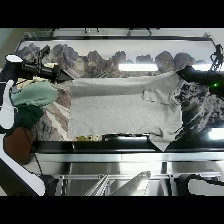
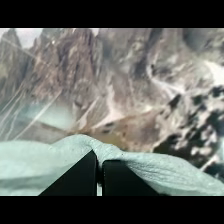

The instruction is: Fold the shirts.

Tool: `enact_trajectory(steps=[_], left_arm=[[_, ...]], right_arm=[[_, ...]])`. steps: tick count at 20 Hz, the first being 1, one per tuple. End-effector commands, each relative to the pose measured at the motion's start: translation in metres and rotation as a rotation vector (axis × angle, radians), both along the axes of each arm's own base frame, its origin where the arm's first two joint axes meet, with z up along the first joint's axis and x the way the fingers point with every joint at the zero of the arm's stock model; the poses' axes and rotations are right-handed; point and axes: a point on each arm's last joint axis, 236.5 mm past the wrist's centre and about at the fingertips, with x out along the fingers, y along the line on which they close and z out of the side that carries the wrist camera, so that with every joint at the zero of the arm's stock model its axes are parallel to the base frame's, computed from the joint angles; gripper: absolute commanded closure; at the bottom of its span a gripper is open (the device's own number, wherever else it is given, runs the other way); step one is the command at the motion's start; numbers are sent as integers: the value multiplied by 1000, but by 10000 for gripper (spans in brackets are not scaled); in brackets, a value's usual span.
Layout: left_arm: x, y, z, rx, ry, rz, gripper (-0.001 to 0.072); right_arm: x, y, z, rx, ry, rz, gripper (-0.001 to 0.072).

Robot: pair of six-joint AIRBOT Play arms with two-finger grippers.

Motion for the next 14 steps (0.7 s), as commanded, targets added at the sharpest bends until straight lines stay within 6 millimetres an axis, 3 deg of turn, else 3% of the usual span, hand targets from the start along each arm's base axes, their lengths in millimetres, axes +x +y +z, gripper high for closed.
enact_trajectory(steps=[1,7,10,12,13,14], left_arm=[[21,7,-8,61,-21,24,688],[-22,25,-79,291,157,-61,698],[-43,23,-86,279,246,-89,697],[-49,22,-83,272,285,-91,695],[-52,22,-80,271,298,-97,664],[-51,22,-76,272,306,-91,475]], right_arm=[[8,-17,-13,-75,-18,-22,691],[-40,-27,-86,-271,215,92,691],[-63,-23,-112,-283,289,132,690],[-67,-19,-114,-265,306,139,673],[-68,-18,-113,-252,313,133,534],[-69,-17,-111,-234,322,121,411]])
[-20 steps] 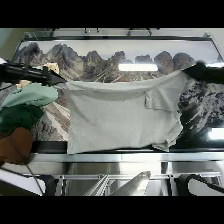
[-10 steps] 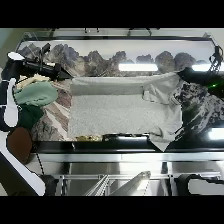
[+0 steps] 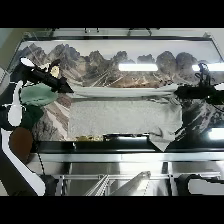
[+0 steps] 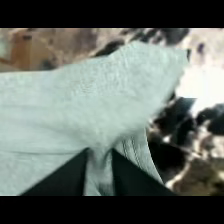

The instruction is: Fold the shirts.

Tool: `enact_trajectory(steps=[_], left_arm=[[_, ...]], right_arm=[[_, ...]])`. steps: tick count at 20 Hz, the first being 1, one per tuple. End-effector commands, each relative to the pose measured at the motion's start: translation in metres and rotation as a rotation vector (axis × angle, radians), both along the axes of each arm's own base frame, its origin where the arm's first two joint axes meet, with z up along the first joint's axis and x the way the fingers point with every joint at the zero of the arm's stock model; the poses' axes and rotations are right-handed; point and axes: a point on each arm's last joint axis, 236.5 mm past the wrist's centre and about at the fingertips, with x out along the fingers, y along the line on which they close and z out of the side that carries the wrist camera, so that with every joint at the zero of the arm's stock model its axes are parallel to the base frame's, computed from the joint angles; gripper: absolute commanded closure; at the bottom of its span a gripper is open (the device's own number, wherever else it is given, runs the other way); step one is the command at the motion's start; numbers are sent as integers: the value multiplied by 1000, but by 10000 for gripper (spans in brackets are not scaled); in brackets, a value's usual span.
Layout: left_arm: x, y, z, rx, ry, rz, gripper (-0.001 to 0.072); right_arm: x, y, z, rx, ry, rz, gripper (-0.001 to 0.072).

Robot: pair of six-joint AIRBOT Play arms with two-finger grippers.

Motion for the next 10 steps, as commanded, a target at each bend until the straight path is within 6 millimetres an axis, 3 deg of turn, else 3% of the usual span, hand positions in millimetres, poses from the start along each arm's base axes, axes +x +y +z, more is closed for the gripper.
enact_trajectory(steps=[1,4,6,8,10], left_arm=[[-8,2,9,15,64,12,420],[-11,7,32,21,91,12,420],[-23,15,43,21,149,32,420],[-43,21,44,10,204,48,421],[-67,24,37,-7,228,73,421]], right_arm=[[-13,4,-2,30,55,-15,405],[-27,4,22,65,73,-26,405],[-46,-10,38,94,123,-90,406],[-83,-26,42,108,244,-147,406],[-130,-31,30,133,389,-191,406]])
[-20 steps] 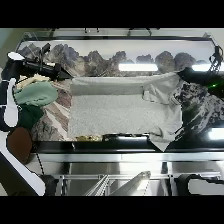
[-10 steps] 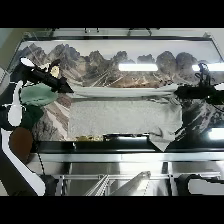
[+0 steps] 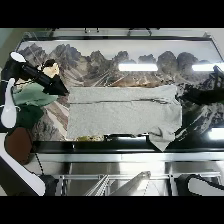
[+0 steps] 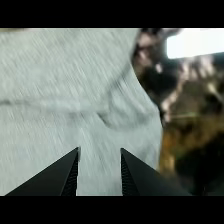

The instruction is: Fold the shirts.

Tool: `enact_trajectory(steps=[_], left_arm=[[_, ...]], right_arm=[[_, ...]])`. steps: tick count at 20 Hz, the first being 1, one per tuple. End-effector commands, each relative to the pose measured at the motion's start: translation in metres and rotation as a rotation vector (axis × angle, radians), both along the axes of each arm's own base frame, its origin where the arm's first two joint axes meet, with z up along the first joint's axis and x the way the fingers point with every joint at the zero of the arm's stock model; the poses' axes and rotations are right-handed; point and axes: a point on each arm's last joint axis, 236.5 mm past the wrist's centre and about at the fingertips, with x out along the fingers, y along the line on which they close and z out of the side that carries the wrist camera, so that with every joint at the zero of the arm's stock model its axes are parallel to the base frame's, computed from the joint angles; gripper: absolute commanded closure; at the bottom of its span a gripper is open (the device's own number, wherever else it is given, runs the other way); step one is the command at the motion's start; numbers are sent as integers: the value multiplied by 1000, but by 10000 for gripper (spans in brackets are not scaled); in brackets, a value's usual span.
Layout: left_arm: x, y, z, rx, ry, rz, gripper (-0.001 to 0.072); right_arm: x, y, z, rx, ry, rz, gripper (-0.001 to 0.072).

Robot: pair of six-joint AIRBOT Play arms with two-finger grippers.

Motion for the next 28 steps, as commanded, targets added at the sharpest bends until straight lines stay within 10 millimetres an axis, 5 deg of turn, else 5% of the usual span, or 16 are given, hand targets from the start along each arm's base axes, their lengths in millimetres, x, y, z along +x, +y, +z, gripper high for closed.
enact_trajectory(steps=[1,4,6,10,17,18,19,20,21,22,28], left_arm=[[-45,7,-7,-18,66,40,421],[-105,17,-43,60,132,77,420],[-140,26,-70,135,184,92,420],[-170,11,-99,157,230,95,420],[-155,-35,-115,200,111,6,417],[-156,-38,-115,197,104,-16,417],[-158,-40,-114,195,106,-26,421],[-159,-40,-113,191,110,-32,558],[-162,-39,-112,183,114,-41,689],[-163,-37,-110,177,126,-36,687],[-171,1,-97,121,226,84,687]], right_arm=[[-84,-7,-17,66,278,-100,406],[-145,13,-53,163,441,-213,396],[-162,37,-74,238,483,-236,139],[-156,70,-95,364,435,-248,140],[-121,95,-89,552,330,-239,144],[-122,96,-87,556,328,-227,191],[-124,96,-87,551,326,-210,367],[-126,98,-86,551,324,-186,493],[-129,102,-83,564,328,-166,505],[-130,105,-78,576,326,-136,693],[-143,83,-64,420,369,-86,691]])
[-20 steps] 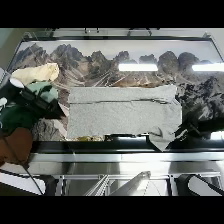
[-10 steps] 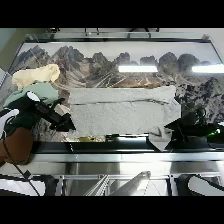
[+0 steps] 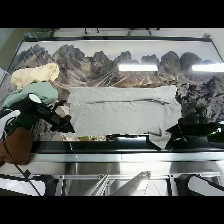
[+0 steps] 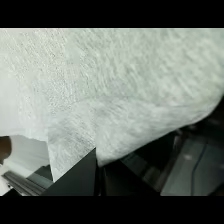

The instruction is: Fold the shirts.

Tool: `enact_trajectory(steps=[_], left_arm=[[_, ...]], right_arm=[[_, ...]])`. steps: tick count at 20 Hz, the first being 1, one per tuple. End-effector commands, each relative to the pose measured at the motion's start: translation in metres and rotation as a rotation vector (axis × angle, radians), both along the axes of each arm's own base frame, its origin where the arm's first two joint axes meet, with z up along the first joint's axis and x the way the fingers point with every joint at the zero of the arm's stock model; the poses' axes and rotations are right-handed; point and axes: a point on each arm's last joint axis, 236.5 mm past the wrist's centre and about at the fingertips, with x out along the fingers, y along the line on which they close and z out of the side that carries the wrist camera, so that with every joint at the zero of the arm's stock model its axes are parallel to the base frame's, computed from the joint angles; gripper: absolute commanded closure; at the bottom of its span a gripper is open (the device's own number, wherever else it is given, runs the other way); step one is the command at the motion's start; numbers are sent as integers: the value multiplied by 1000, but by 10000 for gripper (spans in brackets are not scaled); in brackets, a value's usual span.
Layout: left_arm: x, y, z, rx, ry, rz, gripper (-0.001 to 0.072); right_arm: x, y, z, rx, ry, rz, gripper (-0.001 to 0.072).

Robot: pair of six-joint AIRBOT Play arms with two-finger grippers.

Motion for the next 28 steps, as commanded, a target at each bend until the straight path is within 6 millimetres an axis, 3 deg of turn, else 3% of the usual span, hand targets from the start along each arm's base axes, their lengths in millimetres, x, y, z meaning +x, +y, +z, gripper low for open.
enact_trajectory(steps=[1,6,8,9,11,13,15,17,20,24,27,28], left_arm=[[4,27,5,-4,6,96,687],[19,59,41,1,-110,208,687],[27,60,59,-32,-154,259,686],[31,54,70,-69,-173,276,686],[48,36,100,-182,-259,285,686],[74,27,131,-235,-352,281,687],[103,25,147,-203,-434,262,686],[132,21,151,-180,-477,238,686],[167,6,132,-182,-451,201,689],[177,-19,82,-212,-305,160,692],[179,-23,57,-230,-221,146,682],[179,-20,58,-244,-194,135,559]], right_arm=[[-12,-18,11,-109,46,24,690],[-24,-40,32,-270,37,-15,691],[-21,-31,47,-245,-3,-23,691],[-13,-20,60,-199,-60,-22,691],[25,3,107,-63,-287,-57,691],[63,1,148,-2,-453,-121,691],[93,-16,163,-14,-511,-164,691],[119,-31,157,-25,-505,-175,690],[150,-32,124,-2,-483,-142,690],[165,-21,47,-24,-413,-60,689],[164,-22,17,-31,-381,-23,674],[164,-29,17,-58,-388,-6,538]])
